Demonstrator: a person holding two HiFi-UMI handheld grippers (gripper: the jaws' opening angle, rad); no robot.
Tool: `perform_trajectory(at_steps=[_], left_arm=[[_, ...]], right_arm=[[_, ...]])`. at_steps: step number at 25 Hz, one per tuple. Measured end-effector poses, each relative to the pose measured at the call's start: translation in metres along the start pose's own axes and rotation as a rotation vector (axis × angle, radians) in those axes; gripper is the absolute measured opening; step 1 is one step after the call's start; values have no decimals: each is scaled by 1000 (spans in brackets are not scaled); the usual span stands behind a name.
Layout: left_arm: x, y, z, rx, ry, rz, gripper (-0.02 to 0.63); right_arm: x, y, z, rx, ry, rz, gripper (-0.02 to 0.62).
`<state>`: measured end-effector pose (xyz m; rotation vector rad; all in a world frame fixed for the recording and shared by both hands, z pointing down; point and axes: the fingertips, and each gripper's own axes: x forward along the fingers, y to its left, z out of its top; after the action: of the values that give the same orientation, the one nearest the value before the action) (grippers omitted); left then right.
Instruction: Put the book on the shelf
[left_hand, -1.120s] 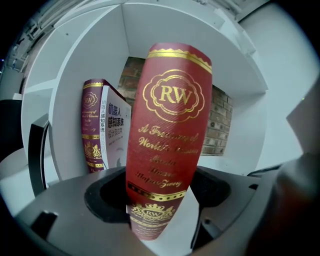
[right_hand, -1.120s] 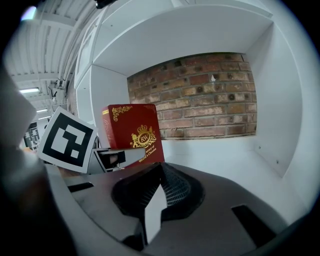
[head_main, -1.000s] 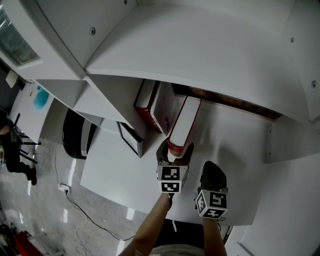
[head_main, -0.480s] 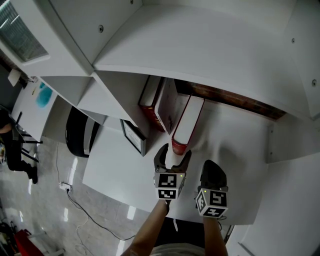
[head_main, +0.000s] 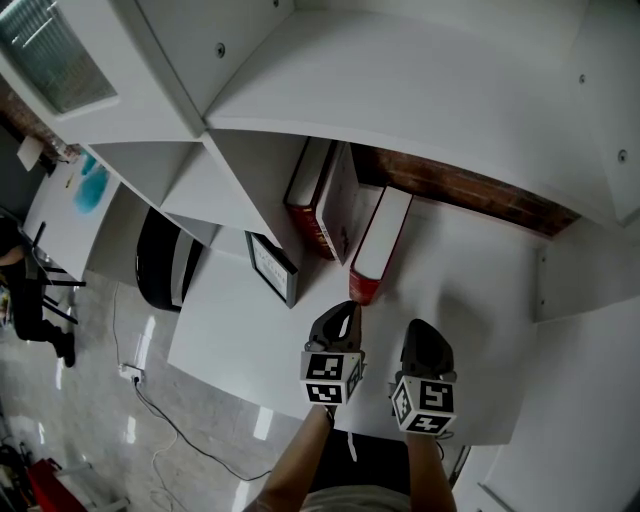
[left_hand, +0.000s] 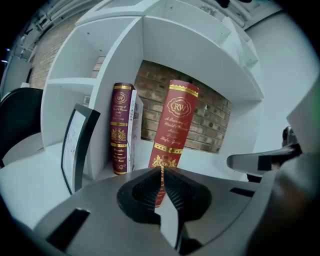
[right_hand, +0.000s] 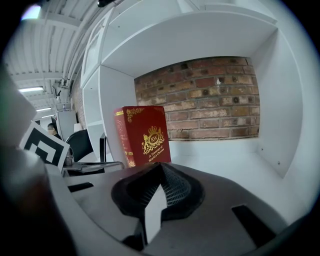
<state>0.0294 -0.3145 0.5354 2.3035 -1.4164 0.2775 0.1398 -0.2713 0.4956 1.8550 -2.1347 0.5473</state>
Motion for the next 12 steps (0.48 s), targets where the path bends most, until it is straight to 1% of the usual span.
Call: perform_trajectory(at_steps=[2, 6, 12], left_arm=[[0, 1, 2, 10, -1, -3, 17], [2, -2, 2, 16, 7, -30, 17], [6, -5, 1, 17, 12, -30, 17]], right_arm=[[-1, 1, 0, 0, -2, -3, 17], [-4, 1, -2, 2, -2, -8, 17], [-6, -1, -2, 6, -2, -16, 17]])
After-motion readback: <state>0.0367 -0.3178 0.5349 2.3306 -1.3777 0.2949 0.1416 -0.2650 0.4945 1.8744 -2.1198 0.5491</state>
